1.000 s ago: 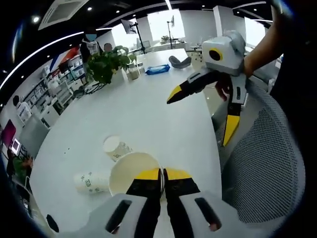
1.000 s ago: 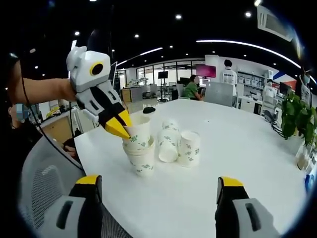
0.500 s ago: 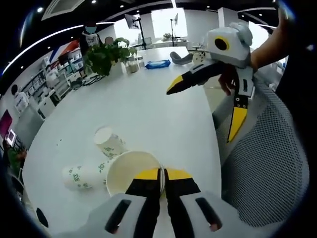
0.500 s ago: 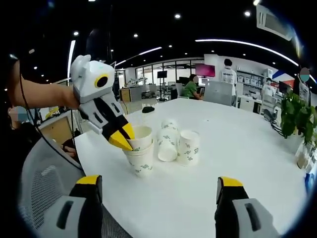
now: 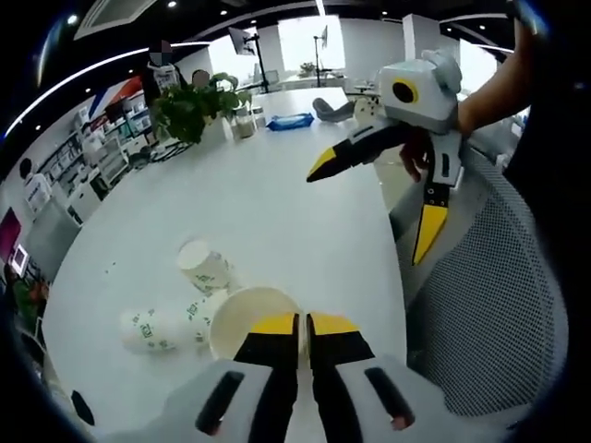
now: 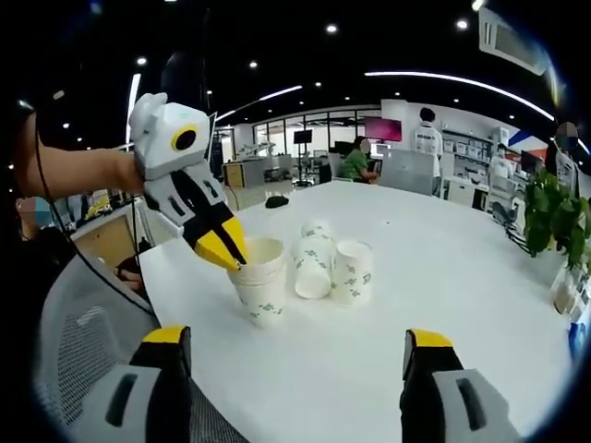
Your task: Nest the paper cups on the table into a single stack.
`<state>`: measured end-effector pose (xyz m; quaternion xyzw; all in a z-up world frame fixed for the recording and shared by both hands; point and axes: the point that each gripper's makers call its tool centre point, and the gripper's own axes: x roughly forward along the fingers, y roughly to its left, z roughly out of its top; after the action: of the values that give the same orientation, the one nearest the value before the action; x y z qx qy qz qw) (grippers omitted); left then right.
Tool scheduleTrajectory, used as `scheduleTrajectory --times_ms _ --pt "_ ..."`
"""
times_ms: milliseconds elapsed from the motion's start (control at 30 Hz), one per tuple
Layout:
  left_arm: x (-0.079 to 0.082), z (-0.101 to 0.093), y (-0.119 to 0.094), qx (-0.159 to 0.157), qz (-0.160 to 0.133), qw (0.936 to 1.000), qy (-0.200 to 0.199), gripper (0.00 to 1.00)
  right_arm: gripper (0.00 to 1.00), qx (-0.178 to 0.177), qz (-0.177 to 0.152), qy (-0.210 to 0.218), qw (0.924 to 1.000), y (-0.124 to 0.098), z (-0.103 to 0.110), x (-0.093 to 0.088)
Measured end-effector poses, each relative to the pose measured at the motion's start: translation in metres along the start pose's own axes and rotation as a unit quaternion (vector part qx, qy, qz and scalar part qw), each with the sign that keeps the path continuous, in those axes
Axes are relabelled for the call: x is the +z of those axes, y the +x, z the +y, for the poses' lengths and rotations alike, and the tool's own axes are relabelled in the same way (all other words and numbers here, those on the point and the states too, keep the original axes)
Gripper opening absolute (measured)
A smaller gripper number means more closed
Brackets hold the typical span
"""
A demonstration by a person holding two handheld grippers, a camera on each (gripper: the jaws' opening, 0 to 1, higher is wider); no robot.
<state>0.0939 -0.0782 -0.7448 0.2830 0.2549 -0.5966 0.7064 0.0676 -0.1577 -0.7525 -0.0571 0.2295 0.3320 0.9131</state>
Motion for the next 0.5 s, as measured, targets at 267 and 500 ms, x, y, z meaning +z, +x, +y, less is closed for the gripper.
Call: scheduleTrajectory --times_ms 267,500 --pt "-0.0043 -0.0009 0.0048 -0.002 0.001 1.0000 -0.008 0.00 0.95 0.000 0.002 -0.001 1.0000 0.0003 -0.0004 -0.0015" --pt "-0.0075 0.0011 0.0080 -0.007 0.001 0.9996 -0.026 0.00 0.95 0.000 0.003 -0.001 1.0000 0.0004 -0.0005 -0.0018"
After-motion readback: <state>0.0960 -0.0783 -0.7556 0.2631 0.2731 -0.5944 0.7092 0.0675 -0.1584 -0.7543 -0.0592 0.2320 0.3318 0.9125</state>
